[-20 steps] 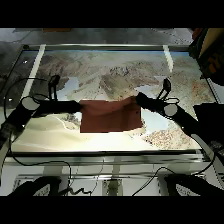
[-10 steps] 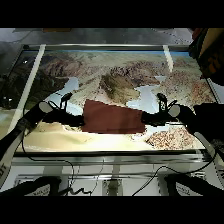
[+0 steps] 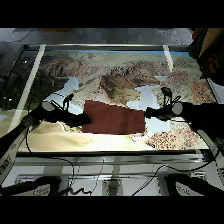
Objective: Fold the clothes and pants, and hang the long-sleeved shirts on hangers.
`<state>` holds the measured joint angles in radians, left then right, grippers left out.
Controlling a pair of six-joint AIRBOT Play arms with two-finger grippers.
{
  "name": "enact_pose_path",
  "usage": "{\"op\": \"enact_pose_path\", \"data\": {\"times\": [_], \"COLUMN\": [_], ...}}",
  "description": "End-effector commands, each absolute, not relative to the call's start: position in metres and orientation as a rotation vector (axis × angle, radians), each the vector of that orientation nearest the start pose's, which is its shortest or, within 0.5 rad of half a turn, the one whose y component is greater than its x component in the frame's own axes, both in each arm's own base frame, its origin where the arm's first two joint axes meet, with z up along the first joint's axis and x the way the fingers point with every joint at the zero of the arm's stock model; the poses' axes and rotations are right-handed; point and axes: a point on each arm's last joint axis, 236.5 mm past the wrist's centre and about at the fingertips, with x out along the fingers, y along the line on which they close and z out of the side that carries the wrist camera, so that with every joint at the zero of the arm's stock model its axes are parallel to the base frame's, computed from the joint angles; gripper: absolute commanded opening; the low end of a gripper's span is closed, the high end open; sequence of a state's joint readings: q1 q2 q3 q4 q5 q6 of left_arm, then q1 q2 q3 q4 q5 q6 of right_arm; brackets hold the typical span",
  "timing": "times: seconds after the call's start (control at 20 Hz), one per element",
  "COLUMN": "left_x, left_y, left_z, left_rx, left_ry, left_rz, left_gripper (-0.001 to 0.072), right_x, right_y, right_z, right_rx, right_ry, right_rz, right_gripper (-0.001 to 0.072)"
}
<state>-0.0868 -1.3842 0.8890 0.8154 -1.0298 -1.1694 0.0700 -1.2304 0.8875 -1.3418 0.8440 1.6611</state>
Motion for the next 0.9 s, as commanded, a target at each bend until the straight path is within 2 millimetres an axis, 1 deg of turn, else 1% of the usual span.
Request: {"op": "enact_pose_path", "data": {"times": [0.0, 0.05, 0.1, 0.15, 0.2, 0.25, 0.3, 0.35, 0.4, 0.45, 0.5, 0.55, 0.65, 0.7, 0.75, 0.8, 0.85], "left_x": [0.357, 0.367, 0.379, 0.389, 0.398, 0.404, 0.408, 0.41, 0.41, 0.41, 0.41, 0.41, 0.41, 0.41, 0.41, 0.41, 0.41], "left_y": [-0.146, -0.136, -0.125, -0.118, -0.114, -0.114, -0.114, -0.115, -0.115, -0.115, -0.115, -0.115, -0.115, -0.115, -0.115, -0.115, -0.115], "left_z": [-0.046, -0.036, -0.024, -0.011, 0.002, 0.013, 0.021, 0.024, 0.023, 0.023, 0.023, 0.023, 0.023, 0.023, 0.023, 0.023, 0.023], "left_rx": [-0.278, -0.22, -0.148, -0.093, -0.059, -0.055, -0.05, -0.049, -0.048, -0.047, -0.048, -0.048, -0.048, -0.048, -0.048, -0.048, -0.048], "left_ry": [1.296, 1.261, 1.221, 1.183, 1.145, 1.116, 1.096, 1.086, 1.087, 1.088, 1.088, 1.089, 1.089, 1.089, 1.089, 1.089, 1.089], "left_rz": [-0.55, -0.536, -0.518, -0.504, -0.496, -0.496, -0.496, -0.496, -0.497, -0.497, -0.497, -0.497, -0.497, -0.497, -0.497, -0.497, -0.497], "left_gripper": [0.0658, 0.0658, 0.0658, 0.0658, 0.0658, 0.0658, 0.0658, 0.0658, 0.0659, 0.0659, 0.0659, 0.0659, 0.0659, 0.0659, 0.0659, 0.0659, 0.0659], "right_x": [0.387, 0.383, 0.372, 0.361, 0.351, 0.344, 0.338, 0.335, 0.336, 0.338, 0.343, 0.347, 0.36, 0.368, 0.375, 0.381, 0.383], "right_y": [-0.003, -0.021, -0.031, -0.031, -0.02, -0.001, 0.023, 0.047, 0.068, 0.082, 0.093, 0.102, 0.117, 0.121, 0.119, 0.113, 0.106], "right_z": [-0.021, -0.019, -0.023, -0.028, -0.035, -0.041, -0.045, -0.047, -0.05, -0.056, -0.065, -0.074, -0.088, -0.093, -0.099, -0.105, -0.109], "right_rx": [0.286, 0.302, 0.332, 0.382, 0.444, 0.495, 0.548, 0.59, 0.62, 0.638, 0.633, 0.609, 0.558, 0.542, 0.536, 0.534, 0.543], "right_ry": [1.155, 1.17, 1.213, 1.265, 1.321, 1.361, 1.392, 1.406, 1.402, 1.405, 1.41, 1.408, 1.378, 1.359, 1.345, 1.335, 1.34], "right_rz": [-0.058, -0.064, -0.045, -0.009, 0.06, 0.157, 0.272, 0.383, 0.476, 0.508, 0.512, 0.504, 0.474, 0.441, 0.385, 0.32, 0.264], "right_gripper": [0.0681, 0.0662, 0.064, 0.0639, 0.0639, 0.0639, 0.0634, 0.06, 0.0595, 0.0596, 0.063, 0.0705, 0.0703, 0.0704, 0.0703, 0.0702, 0.0699]}}
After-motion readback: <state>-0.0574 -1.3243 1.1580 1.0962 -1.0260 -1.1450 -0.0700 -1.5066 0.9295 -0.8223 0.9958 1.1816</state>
